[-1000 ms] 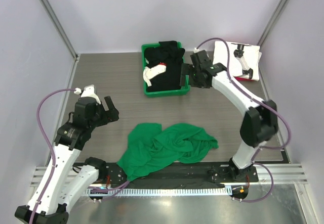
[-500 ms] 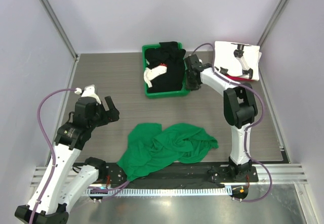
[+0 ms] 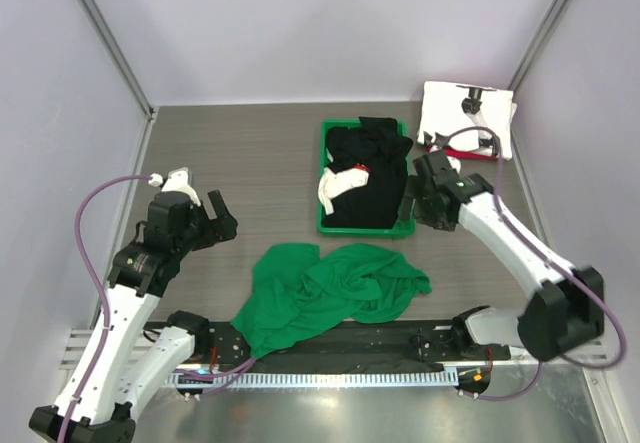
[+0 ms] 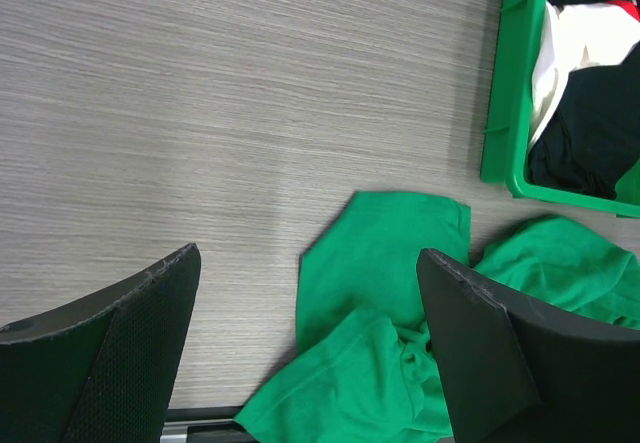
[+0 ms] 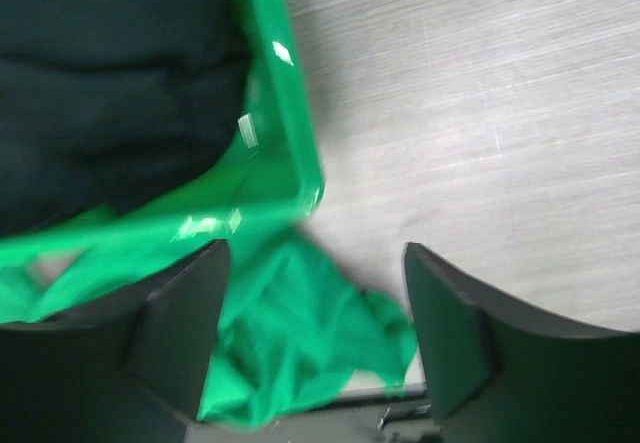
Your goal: Fold and stack the t-shirts
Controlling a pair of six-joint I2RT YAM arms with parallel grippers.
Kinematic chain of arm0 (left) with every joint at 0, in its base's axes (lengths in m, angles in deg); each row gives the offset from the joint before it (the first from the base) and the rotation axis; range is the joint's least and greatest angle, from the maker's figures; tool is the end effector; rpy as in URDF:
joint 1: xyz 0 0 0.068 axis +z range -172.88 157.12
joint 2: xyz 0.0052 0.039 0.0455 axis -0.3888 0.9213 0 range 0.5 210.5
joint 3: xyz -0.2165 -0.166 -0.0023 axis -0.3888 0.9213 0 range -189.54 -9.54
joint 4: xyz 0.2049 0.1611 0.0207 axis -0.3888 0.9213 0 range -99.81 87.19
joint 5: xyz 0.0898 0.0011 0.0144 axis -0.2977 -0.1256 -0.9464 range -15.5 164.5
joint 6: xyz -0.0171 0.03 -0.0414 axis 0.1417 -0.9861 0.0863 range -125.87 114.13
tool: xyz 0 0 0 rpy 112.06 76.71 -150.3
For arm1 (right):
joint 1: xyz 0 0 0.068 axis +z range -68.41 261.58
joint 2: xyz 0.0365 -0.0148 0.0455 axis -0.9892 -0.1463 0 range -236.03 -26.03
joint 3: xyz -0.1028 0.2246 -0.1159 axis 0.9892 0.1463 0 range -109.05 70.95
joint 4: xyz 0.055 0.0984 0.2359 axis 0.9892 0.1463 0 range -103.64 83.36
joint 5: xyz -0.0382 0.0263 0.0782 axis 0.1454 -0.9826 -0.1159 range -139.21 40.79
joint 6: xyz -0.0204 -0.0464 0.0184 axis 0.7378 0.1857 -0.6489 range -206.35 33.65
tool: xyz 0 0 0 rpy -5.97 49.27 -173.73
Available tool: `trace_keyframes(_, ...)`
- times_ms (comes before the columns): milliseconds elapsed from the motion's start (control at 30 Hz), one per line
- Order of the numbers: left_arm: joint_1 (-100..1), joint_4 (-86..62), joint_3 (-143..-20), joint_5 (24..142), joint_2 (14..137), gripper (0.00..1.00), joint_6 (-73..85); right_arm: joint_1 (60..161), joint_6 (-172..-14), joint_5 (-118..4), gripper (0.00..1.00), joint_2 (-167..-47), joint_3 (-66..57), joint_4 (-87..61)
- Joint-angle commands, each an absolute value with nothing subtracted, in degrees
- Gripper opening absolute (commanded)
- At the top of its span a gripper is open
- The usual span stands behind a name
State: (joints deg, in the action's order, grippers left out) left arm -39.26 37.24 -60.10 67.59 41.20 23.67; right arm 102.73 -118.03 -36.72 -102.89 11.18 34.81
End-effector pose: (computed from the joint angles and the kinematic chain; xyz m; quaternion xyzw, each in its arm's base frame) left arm 0.1337 -0.0348 0.3206 -0.1290 0.8851 -0.1234 0.4298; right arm 0.2423 0.0854 0.2569 0.1121 0.9653 -0.0015 0.2359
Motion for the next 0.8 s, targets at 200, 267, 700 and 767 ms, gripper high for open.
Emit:
trace_keyframes(200,-39.31,35.36,-59.90,68.97,40.84,0.89,23.23,109.42,-122.65,-41.65,0.79,-100.28,-1.45,36.47)
trace_keyframes(267,-39.31,35.28,-59.90,68.62,40.66,0.89,23.23,111.63,-121.16,-41.04,0.79,-109.02,-9.70,35.76)
trace_keyframes(700,-39.31,35.80,-59.99,67.39,41.28,0.89,23.49,115.16,-113.69,-43.41,0.71,-161.43,-59.90,39.62)
trace_keyframes(767,-39.40,35.80,-59.99,67.56,41.71,0.89,23.49,115.42,-113.51,-42.53,0.71,-164.36,-63.95,41.63)
